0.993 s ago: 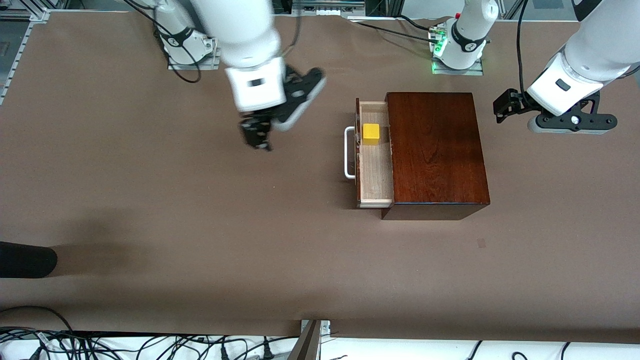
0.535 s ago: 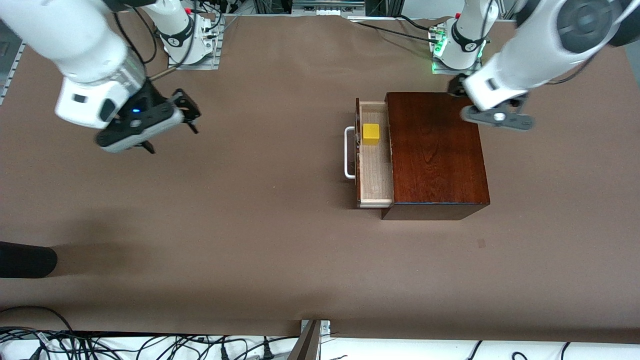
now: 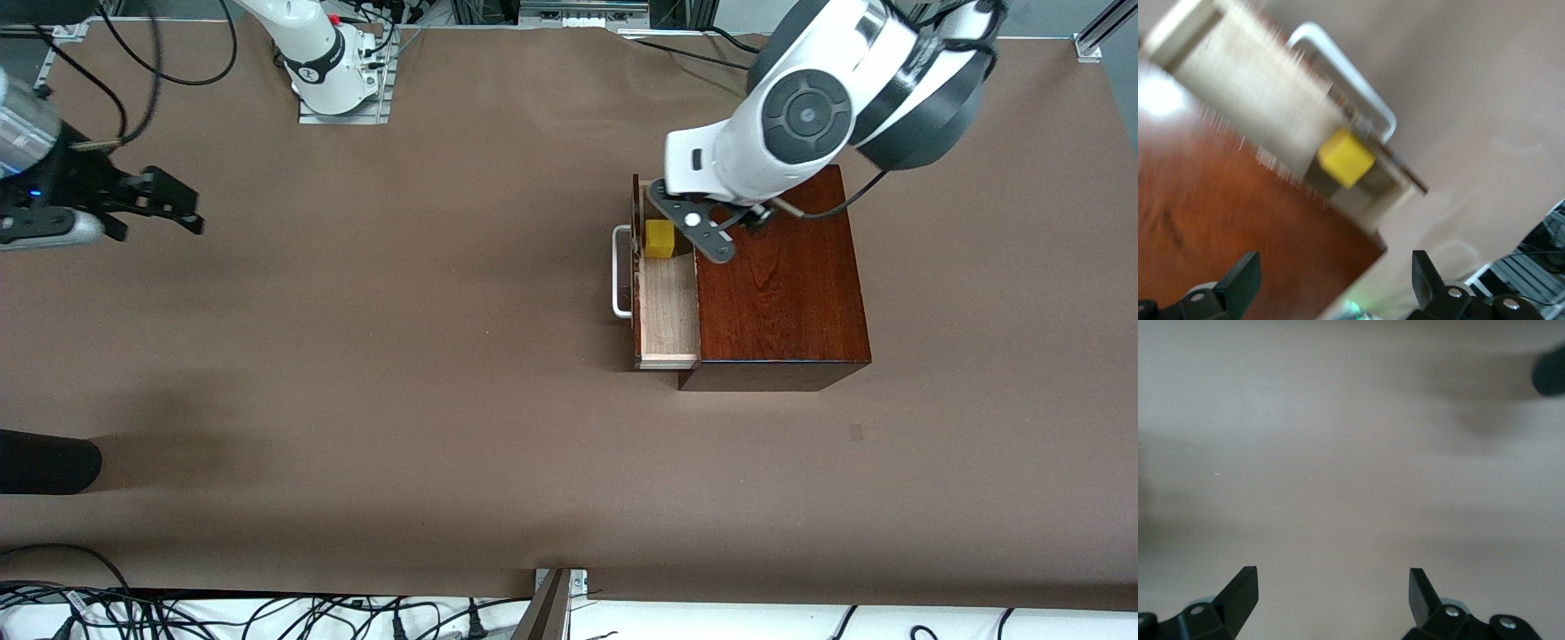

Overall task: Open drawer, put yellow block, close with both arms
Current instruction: 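Push the drawer front with the left gripper into the box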

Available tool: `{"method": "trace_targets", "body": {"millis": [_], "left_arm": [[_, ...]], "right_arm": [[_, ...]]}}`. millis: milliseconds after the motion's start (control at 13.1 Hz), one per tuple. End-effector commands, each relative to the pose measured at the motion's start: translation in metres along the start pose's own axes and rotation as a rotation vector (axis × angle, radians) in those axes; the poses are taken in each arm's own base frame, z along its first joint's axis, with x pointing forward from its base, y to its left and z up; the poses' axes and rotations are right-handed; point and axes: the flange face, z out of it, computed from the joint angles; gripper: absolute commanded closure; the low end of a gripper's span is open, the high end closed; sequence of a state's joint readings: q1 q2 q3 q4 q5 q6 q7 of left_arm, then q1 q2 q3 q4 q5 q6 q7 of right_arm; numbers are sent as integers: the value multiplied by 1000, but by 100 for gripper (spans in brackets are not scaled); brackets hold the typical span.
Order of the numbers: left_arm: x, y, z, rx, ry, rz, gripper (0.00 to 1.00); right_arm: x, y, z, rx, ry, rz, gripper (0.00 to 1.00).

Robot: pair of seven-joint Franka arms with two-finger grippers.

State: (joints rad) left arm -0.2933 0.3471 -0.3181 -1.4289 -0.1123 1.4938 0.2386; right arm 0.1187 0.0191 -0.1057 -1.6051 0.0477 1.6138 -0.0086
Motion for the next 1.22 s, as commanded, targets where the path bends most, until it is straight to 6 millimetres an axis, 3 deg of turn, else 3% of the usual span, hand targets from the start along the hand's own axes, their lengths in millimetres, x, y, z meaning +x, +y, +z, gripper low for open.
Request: {"method": "trace_targets", "body": {"millis": [0, 153, 229, 382, 611, 764, 993, 1145], "left_arm": [[56, 35, 27, 35, 87, 241, 0], [88, 49, 52, 116, 150, 437, 0], [102, 66, 68, 160, 168, 564, 0], [113, 96, 91, 316, 130, 713, 0], [127, 84, 139, 309, 85, 764, 0], [124, 70, 175, 278, 25, 801, 0], [115, 63, 209, 245, -41, 799, 0], [108, 43, 214, 232, -68, 790, 0]], "right_arm": [[-12, 24, -2, 26, -27, 74, 0], [-13, 36, -4, 25, -27, 81, 0], [-13, 38, -6, 25, -24, 87, 0], [-12, 32, -9, 12, -16, 84, 0], [-6, 29, -4, -1, -30, 62, 0], [-6, 29, -7, -9, -26, 62, 0], [-9, 28, -4, -13, -54, 58, 0], [-9, 20, -5, -48, -53, 41, 0]]}}
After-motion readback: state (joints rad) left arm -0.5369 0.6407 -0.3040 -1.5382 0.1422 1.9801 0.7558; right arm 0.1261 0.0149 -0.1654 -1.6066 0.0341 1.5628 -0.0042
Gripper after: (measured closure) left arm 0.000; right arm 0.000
